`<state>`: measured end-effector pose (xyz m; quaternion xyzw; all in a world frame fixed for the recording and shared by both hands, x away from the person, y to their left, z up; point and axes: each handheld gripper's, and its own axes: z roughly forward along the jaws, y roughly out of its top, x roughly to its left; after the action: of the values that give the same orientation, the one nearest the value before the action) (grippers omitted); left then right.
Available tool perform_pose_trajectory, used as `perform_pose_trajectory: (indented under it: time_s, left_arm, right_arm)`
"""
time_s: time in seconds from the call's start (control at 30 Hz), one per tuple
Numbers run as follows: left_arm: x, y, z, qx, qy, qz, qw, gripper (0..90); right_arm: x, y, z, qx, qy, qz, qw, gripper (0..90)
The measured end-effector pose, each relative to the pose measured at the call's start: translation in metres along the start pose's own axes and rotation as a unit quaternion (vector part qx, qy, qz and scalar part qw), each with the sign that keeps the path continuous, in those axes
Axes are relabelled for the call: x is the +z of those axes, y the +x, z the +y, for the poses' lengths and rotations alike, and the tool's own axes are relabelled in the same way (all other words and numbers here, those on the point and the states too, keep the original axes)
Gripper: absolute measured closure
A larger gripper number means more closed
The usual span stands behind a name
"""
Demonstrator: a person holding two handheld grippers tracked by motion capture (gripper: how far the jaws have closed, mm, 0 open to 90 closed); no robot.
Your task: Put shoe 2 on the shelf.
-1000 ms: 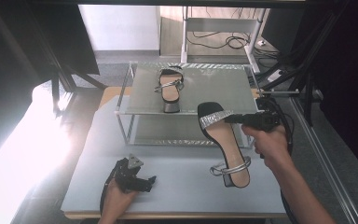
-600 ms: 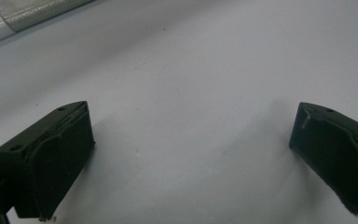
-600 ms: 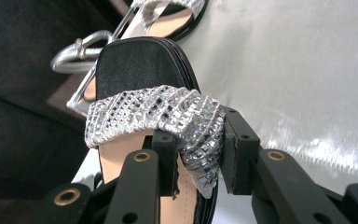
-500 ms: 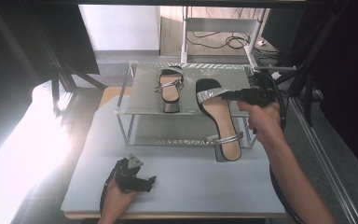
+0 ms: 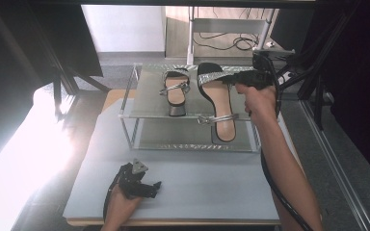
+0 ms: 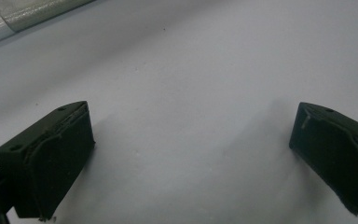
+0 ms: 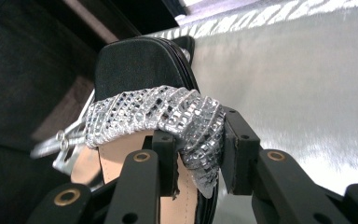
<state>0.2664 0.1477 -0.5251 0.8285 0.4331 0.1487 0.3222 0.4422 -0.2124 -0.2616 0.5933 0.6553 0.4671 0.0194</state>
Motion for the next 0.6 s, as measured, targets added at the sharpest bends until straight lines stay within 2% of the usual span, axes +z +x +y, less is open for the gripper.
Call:
perform_pose_trajectory:
  time_s: [0.37, 0.6]
  left_arm:
    - [0.0, 0.0, 0.0, 0.0, -0.001, 0.0, 1.0, 0.0]
    - [0.0, 0.0, 0.0, 0.0, 0.0, -0.001, 1.0, 0.0]
  right_arm:
    - [0.028, 0.006, 0.027, 0.01, -0.017, -0.029, 0.9994, 70.6]
    - [0.048, 0.002, 0.035, 0.011, -0.026, -0.055, 0.9981, 70.5]
